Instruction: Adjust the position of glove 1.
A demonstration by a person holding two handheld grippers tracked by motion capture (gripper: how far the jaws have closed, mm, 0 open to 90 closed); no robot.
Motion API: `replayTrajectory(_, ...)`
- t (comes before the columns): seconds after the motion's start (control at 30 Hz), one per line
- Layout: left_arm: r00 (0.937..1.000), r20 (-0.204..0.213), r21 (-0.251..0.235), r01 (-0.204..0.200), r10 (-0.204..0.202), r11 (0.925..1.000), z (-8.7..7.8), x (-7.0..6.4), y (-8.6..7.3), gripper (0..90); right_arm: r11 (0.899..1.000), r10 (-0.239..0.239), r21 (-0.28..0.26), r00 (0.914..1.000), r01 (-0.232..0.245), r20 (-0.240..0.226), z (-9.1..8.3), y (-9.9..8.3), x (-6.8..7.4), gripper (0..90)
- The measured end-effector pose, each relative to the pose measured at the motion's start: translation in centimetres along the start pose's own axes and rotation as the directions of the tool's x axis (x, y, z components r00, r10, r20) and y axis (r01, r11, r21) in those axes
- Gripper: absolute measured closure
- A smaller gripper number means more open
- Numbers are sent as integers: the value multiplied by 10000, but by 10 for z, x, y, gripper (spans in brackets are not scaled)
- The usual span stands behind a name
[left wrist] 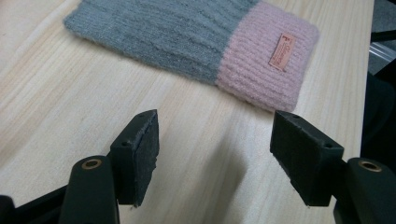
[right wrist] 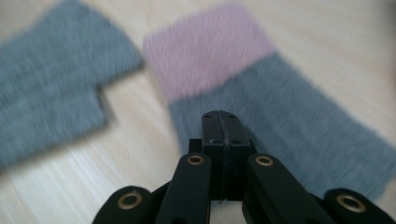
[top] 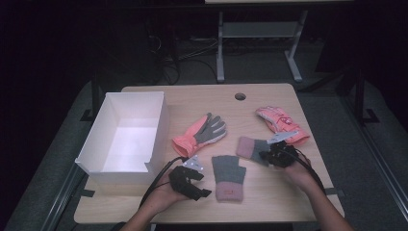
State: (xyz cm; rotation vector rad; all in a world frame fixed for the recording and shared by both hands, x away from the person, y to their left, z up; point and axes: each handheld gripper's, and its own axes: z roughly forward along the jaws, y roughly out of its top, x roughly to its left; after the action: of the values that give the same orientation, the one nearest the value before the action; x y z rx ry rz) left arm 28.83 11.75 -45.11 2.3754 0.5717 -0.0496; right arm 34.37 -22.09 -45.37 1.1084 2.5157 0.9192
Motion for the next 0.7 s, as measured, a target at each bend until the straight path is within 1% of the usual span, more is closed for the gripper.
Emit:
replayTrajectory(0.03, 10000, 13, -9, 22, -22, 10000, 0, 0, 0, 318, 9999, 12, 140, 10000, -12, -6, 3, -5, 1, 900)
replayTrajectory(0.07, 10000, 12, 22, -1, 1, 10000, 0, 1, 0, 318, 9999, 12, 140, 10000, -12, -6, 3, -5, 1, 900)
replayTrajectory(0.1, 10000, -44, -24, 66, -66, 10000, 0, 1, -1, 314, 9998, -33, 182, 10000, 32, 56, 2, -5, 1, 900)
replayTrajectory(0.17, 9999, -92, 26, 54, -54, 10000, 0, 1, -1, 314, 9997, -88, 209, 9999, 85, 116, -1, -8, 1, 900)
replayTrajectory(0.2, 9999, -108, 39, 38, -37, 10000, 0, 2, -1, 314, 9997, -88, 209, 9999, 85, 116, -1, -8, 1, 900)
replayTrajectory(0.23, 9999, -79, 121, -89, 90, 9999, -1, 4, -1, 313, 9998, -60, 198, 9998, 57, 198, -4, -13, 0, 900)
replayTrajectory(0.27, 9999, -79, 121, -89, 90, 9999, -1, 4, -1, 313, 9998, -60, 198, 9998, 57, 198, -4, -13, 0, 900)
replayTrajectory(0.33, 9999, -84, 155, -122, 123, 9998, 0, 4, 0, 313, 9996, 182, 205, 9995, -187, 269, -13, -23, -4, 900)
replayTrajectory(0.37, 9999, -101, 10, 46, -46, 10000, 0, 2, 0, 313, 9996, 210, 200, 9993, -216, 309, -16, -26, -5, 900)
replayTrajectory(0.4, 9999, -101, 10, 46, -46, 10000, 0, 2, 0, 312, 9996, 210, 200, 9993, -216, 309, -16, -26, -5, 900)
replayTrajectory(0.43, 9999, -83, -7, 115, -115, 9999, 0, 2, 1, 310, 9987, 451, 229, 9983, -460, 374, -22, -34, -7, 900)
replayTrajectory(0.5, 9999, -89, -21, 100, -100, 9999, 0, 2, 1, 306, 9978, 602, 236, 9971, -613, 462, -29, -41, -8, 900)
replayTrajectory(0.53, 9999, -115, -8, 81, -81, 10000, 0, 2, 0, 305, 9965, 740, 352, 9959, -759, 526, -33, -44, -9, 900)
replayTrajectory(0.6, 9999, -129, 34, 3, -2, 10000, -1, 3, 0, 304, 9962, 794, 305, 9942, -818, 726, -38, -51, -10, 900)
replayTrajectory(0.63, 9998, -129, -69, 126, -127, 9999, -1, 3, 0, 303, 9957, 856, 299, 9931, -882, 808, -41, -54, -12, 900)
replayTrajectory(0.67, 9998, -145, -84, 125, -126, 9999, -1, 3, 0, 303, 9944, 982, 293, 9913, -1011, 879, -44, -58, -13, 900)
replayTrajectory(0.7, 9998, -182, 32, -39, 39, 10000, -3, 5, 0, 303, 9942, 1003, 291, 9901, -1036, 986, -47, -61, -15, 900)
